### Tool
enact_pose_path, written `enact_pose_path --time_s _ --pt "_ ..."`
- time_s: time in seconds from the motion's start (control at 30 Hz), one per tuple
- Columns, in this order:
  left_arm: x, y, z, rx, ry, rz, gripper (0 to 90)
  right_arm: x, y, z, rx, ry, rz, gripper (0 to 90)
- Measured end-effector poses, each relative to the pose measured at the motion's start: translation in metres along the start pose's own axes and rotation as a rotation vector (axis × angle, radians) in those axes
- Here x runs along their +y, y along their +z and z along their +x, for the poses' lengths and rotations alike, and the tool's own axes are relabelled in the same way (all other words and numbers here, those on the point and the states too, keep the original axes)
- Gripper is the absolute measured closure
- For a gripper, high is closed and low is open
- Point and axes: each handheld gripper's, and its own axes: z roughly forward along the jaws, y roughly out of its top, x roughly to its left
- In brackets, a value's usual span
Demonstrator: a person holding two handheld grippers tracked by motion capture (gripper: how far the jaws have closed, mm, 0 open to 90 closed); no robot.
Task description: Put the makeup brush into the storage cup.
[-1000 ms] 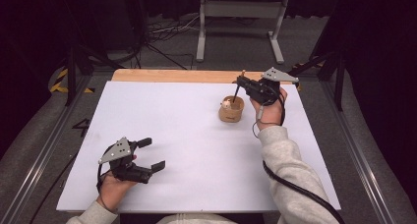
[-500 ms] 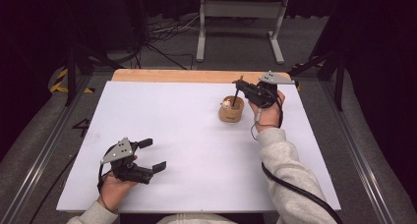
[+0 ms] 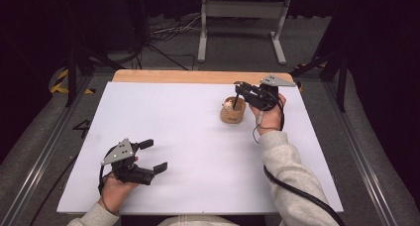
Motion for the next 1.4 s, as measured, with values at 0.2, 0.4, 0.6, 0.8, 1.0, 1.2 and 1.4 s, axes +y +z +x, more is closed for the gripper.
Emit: enact_pose_path --time_s 0.2,0.4,0.6,0.8,1.0,1.2,1.4 --pt "0.0 0.0 0.0 0.0 0.001 0.003 2.6 0.004 -0.006 -0.006 0.011 0.045 -0.078 25.3" --pt "0.0 0.0 0.0 0.001 -0.001 0.0 2.5 0.012 -0.015 -0.001 0.002 -0.021 -0.054 17.9" --pt "-0.001 -0.002 0.0 0.007 -0.001 0.0 2.6 0.017 -0.026 0.004 0.025 -0.07 -0.058 12.0" --pt "-0.001 -0.006 0.0 0.02 0.001 -0.001 2.5 0.02 -0.05 0.007 0.047 -0.111 -0.075 6.6" --pt "0.001 -0.011 0.004 0.02 -0.026 -0.015 2.5 0.02 -0.077 0.008 0.072 -0.13 -0.106 1.3" --pt "0.003 -0.016 0.006 0.027 -0.027 -0.018 2.4 0.015 -0.099 0.009 0.072 -0.15 -0.104 0.2" --pt "0.006 -0.02 0.005 0.028 -0.013 -0.02 2.2 0.005 -0.118 0.01 0.071 -0.175 -0.089 0.0"
